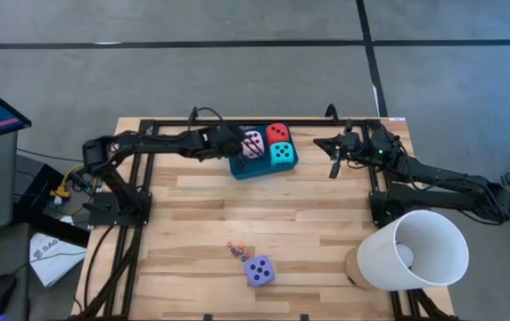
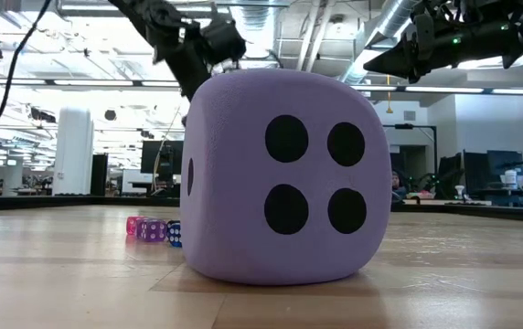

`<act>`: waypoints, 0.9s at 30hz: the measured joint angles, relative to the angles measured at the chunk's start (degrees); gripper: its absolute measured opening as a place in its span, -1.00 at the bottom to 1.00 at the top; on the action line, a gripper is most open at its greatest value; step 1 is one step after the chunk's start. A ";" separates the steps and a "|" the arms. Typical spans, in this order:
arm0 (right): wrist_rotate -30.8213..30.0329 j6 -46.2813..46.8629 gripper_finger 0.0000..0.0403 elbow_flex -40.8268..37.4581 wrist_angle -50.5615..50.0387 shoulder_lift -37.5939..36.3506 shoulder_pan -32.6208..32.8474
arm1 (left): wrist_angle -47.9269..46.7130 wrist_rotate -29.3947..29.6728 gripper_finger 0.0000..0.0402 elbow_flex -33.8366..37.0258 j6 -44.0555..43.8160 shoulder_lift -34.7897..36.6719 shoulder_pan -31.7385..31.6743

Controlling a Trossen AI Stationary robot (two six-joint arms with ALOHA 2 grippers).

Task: Pick & Place Dice
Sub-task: Put the large pink dice into the blue bin

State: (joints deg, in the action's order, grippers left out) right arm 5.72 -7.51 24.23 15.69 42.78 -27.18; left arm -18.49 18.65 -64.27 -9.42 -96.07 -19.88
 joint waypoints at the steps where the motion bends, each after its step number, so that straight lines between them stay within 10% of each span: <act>1: 0.01 0.00 -1.00 0.00 0.00 0.00 0.01 | 0.34 -0.28 -1.00 0.68 -0.06 -0.72 -0.34; 27: 0.00 -0.42 -1.00 0.00 -0.05 0.00 -0.37 | 12.20 -8.11 -1.00 2.14 1.48 -7.92 -6.36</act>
State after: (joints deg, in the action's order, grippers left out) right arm 5.72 -7.92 24.23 15.64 42.78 -27.55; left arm -6.29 10.55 -62.13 -7.94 -103.98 -26.24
